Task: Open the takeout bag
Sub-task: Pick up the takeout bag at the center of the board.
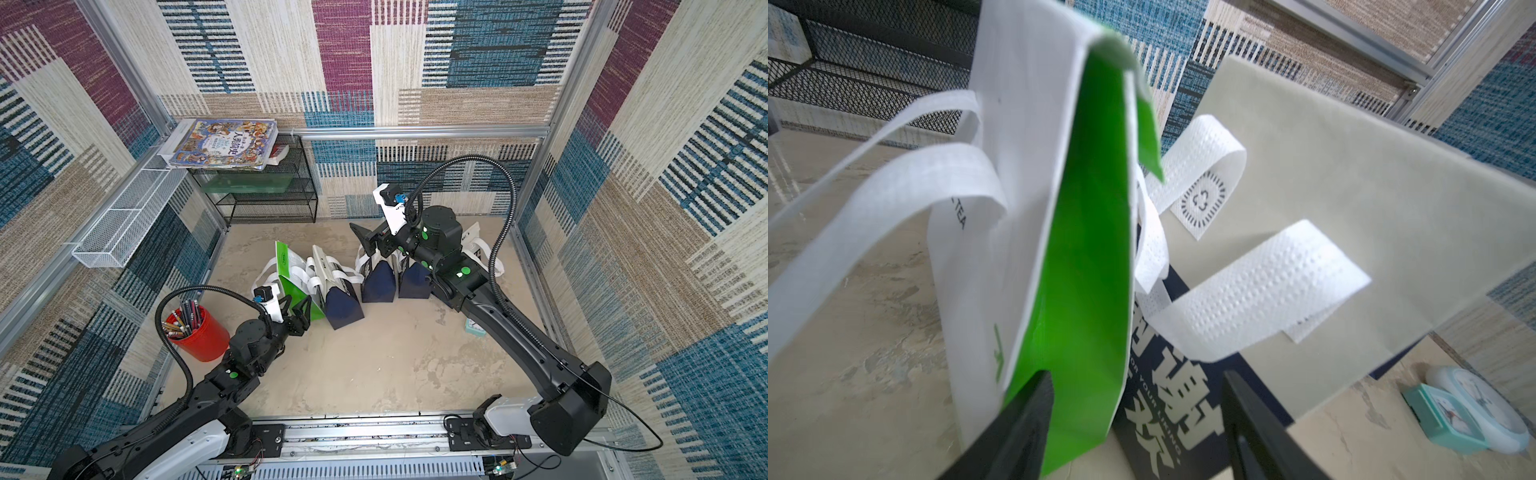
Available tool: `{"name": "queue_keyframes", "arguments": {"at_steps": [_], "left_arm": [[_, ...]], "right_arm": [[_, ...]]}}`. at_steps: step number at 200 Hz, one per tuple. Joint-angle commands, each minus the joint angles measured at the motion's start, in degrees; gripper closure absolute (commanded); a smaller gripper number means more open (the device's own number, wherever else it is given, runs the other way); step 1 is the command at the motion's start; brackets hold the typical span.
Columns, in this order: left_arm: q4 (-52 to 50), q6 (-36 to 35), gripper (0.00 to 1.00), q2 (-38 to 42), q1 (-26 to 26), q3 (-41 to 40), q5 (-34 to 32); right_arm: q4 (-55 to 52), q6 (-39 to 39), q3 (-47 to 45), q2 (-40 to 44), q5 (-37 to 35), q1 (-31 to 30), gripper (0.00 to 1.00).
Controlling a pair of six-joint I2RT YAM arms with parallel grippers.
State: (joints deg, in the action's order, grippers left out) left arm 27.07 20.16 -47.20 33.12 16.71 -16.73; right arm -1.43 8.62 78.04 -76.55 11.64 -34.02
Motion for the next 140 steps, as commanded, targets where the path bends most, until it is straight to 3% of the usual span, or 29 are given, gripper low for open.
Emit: {"name": "queue_keyframes", "arguments": {"at_steps": [1,84,140], "left_arm": [[7.28,-3.03,0.34,-1.11,0.02,-0.05,-3.38],[19.41,-8.19,0.35,-7.92,0.01,-0.79,-3.57],[21.03,-10.44,0.38,-7.12,-0.03,-2.15,-3.75]], "right_arm": [[4.19,2.05,-0.59,-0.50,-1.87,-0.58,0.04],[7.30,5.24,-1.93,-2.23,-4.59,-2.45,0.06],[6.76,6.56,-1.16,-3.39,-6.74,-4.20,0.06]]}}
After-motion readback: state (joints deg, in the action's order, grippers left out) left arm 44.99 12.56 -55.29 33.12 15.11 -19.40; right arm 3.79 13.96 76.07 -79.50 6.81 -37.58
